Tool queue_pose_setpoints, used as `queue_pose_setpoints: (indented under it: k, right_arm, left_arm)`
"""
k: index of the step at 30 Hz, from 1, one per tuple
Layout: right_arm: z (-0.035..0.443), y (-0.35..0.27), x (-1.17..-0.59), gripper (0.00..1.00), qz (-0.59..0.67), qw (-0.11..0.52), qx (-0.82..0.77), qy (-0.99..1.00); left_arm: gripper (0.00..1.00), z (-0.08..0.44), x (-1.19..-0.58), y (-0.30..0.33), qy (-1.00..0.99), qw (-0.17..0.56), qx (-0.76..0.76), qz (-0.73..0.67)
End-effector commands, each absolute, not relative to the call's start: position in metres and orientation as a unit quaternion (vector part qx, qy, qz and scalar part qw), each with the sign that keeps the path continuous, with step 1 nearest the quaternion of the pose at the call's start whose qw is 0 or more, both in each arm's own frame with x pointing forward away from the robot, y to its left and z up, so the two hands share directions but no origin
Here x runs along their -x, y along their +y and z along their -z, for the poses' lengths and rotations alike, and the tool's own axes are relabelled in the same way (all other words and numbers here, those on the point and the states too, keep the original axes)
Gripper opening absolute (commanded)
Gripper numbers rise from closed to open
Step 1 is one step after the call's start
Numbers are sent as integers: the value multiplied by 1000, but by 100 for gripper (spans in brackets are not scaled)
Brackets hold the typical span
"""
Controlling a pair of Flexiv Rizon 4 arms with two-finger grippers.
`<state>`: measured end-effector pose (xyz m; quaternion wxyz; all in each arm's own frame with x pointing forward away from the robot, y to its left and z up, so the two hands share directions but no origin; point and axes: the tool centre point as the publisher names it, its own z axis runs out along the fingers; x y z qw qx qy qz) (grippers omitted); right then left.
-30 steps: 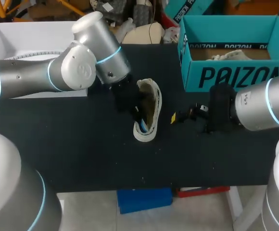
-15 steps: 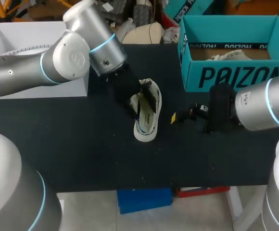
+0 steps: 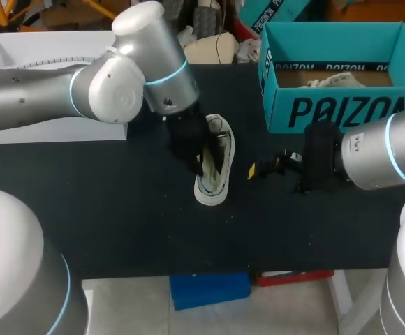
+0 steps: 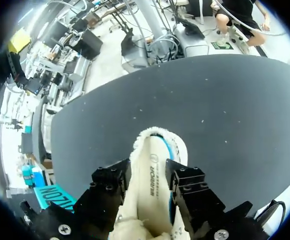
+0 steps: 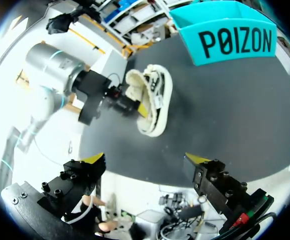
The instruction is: Take the shoe out of the shoebox, open the shoe tongue, remove and reinsert the insole, then place the shoe into the shoebox
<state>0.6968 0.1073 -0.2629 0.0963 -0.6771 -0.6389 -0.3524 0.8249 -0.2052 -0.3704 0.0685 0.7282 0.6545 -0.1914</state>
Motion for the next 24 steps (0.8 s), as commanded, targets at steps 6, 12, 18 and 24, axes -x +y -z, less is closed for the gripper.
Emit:
queue_pose_setpoints:
  k: [6, 12, 18, 24]
  right_arm:
    - [263, 109, -697, 100, 352, 95, 678, -638]
    - [263, 109, -697, 100, 352, 95, 678, -638]
    - [263, 109, -697, 100, 352, 95, 678, -638]
    - [263, 109, -697, 100, 352, 95, 678, -638]
  left_arm:
    - [0, 370, -831, -202, 660, 44, -727, 185]
    - [0, 377, -830, -195, 657, 27, -737, 154]
    - [0, 396, -828, -198, 659, 19, -740, 132]
    - [0, 422, -824, -203, 659, -4, -742, 125]
